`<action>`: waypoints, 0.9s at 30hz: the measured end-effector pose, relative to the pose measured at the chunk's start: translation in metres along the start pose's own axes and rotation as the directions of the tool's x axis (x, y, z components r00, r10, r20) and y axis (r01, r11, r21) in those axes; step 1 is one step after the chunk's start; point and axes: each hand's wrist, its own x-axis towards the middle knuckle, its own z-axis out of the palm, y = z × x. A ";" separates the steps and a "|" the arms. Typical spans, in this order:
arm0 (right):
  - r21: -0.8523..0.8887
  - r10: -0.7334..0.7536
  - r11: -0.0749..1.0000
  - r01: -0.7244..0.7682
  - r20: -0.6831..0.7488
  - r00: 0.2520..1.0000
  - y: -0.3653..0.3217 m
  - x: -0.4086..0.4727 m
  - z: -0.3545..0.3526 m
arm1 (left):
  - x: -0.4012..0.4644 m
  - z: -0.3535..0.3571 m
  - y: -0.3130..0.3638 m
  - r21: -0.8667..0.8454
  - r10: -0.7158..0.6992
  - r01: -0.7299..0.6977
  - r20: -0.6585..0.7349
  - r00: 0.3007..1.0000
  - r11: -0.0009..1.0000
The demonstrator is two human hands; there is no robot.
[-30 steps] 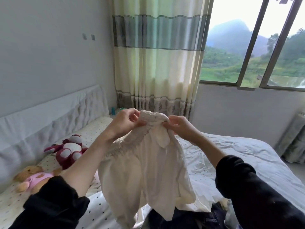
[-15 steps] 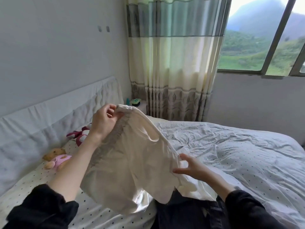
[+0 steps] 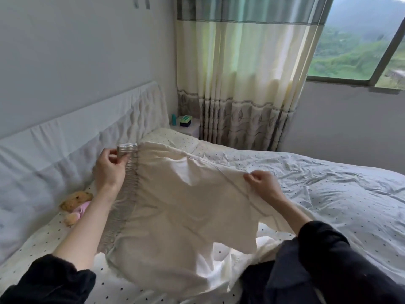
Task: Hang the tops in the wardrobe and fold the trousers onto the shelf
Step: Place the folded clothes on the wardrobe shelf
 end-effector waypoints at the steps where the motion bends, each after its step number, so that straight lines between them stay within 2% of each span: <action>1: -0.037 -0.021 0.999 0.020 -0.012 1.000 -0.011 0.015 0.010 | 0.014 0.004 -0.017 0.022 -0.035 0.035 -0.007 0.999 0.999; 4: -0.223 -0.019 0.975 0.001 -0.075 0.997 -0.038 0.061 0.049 | 0.058 0.031 -0.069 0.081 -0.135 0.136 -0.007 0.991 0.987; 6: -0.353 -0.043 0.936 0.007 -0.094 0.995 -0.041 0.086 0.081 | 0.075 0.058 -0.104 0.062 -0.174 0.172 0.027 0.984 0.983; 8: -0.426 -0.015 0.905 -0.005 -0.043 0.999 -0.026 0.089 0.120 | 0.068 0.085 -0.139 0.096 -0.198 0.185 0.154 0.968 0.978; 10: -0.394 -0.011 0.919 0.014 0.012 1.000 0.001 0.070 0.157 | 0.034 0.106 -0.167 0.160 -0.127 0.077 0.332 0.935 0.984; 12: -0.349 -0.063 0.934 0.074 0.043 0.997 0.035 0.034 0.185 | -0.018 0.116 -0.180 0.192 -0.027 -0.101 0.568 0.822 0.976; 14: -0.300 -0.125 0.945 0.133 0.047 0.991 0.073 -0.010 0.200 | -0.069 0.122 -0.190 0.104 0.101 -0.267 0.749 0.655 0.958; 16: -0.326 -0.099 0.936 0.134 0.121 0.988 0.112 -0.049 0.199 | -0.111 0.129 -0.194 -0.012 0.221 -0.375 0.825 0.519 0.927; 19: -0.463 0.009 0.875 0.139 0.304 0.952 0.155 -0.077 0.179 | -0.144 0.138 -0.185 -0.089 0.353 -0.558 0.852 0.386 0.825; 22: -0.628 0.091 0.737 0.249 0.459 0.884 0.177 -0.075 0.153 | -0.171 0.148 -0.158 -0.061 0.264 -0.697 0.946 0.188 0.715; 24: -0.704 0.143 0.644 0.299 0.495 0.857 0.180 -0.060 0.140 | -0.185 0.159 -0.145 -0.030 0.198 -0.775 0.972 0.124 0.631; 25: -0.738 0.162 0.601 0.306 0.488 0.858 0.181 -0.051 0.134 | -0.192 0.162 -0.138 -0.024 0.190 -0.784 0.974 0.121 0.620; 27: -0.775 0.200 0.549 0.314 0.486 0.851 0.183 -0.035 0.124 | -0.199 0.167 -0.129 -0.040 0.251 -0.755 0.953 0.167 0.654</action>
